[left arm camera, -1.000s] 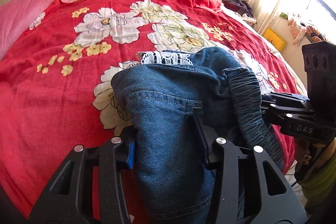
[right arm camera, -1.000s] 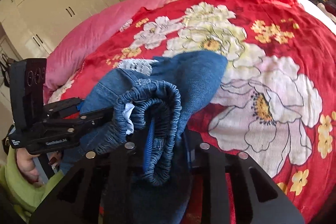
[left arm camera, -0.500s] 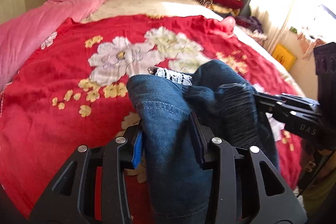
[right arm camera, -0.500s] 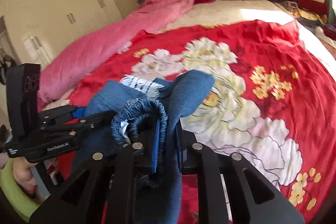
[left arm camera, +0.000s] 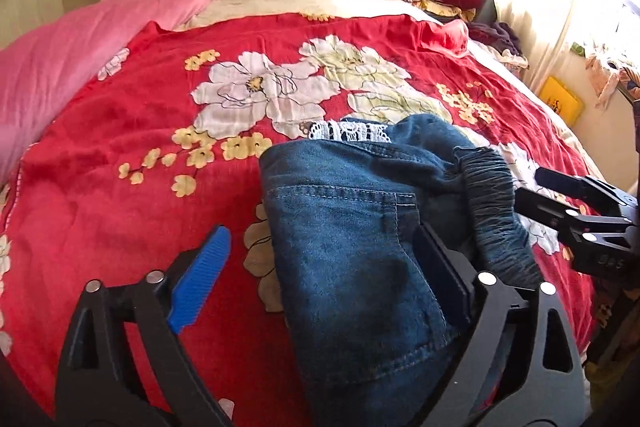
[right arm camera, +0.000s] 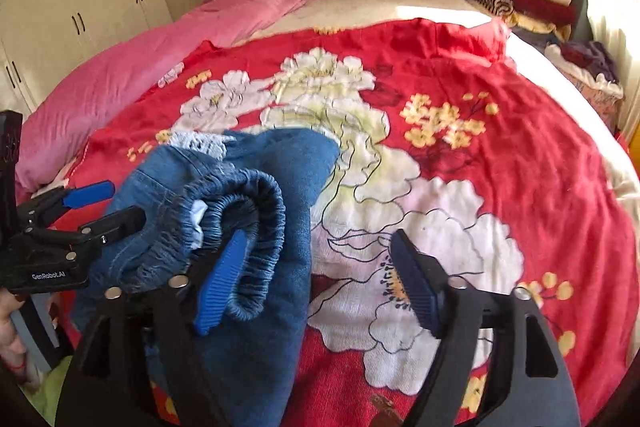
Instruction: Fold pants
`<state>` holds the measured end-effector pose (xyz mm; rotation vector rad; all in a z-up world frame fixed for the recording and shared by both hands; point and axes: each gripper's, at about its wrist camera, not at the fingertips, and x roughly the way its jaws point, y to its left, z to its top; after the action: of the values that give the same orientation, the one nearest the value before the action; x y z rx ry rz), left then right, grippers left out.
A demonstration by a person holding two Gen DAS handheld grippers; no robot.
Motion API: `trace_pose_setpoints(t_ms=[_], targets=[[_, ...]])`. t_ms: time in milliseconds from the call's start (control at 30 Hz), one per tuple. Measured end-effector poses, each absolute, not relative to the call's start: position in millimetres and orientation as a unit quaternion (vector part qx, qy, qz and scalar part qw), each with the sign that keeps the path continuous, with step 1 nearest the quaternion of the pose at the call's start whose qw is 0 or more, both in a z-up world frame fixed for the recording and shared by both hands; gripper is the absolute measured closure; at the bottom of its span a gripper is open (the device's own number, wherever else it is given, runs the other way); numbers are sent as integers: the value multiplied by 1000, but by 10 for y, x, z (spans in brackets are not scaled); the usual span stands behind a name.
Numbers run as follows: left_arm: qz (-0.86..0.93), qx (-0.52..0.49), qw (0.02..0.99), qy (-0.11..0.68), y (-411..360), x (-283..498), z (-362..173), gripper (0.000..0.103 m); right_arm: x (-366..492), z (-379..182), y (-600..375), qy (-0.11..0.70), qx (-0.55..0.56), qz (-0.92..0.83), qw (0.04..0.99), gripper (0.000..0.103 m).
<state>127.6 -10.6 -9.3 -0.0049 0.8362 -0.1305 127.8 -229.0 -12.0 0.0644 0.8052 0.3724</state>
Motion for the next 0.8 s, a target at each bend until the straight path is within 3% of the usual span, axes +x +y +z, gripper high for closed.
trace_pose_setpoints(t_ms=[133,400,800], targets=[[-58,-7,922,383,-89,1109,90,10,1071,114,-2373,355,27,167,920,7],[-56,-18,933,355,-6,707,426,10,686,427,-2502,316,21,161,935,5],[-43,5,936,349,-28,174,463,10,241,466,-2564,316,19,163,935,5]])
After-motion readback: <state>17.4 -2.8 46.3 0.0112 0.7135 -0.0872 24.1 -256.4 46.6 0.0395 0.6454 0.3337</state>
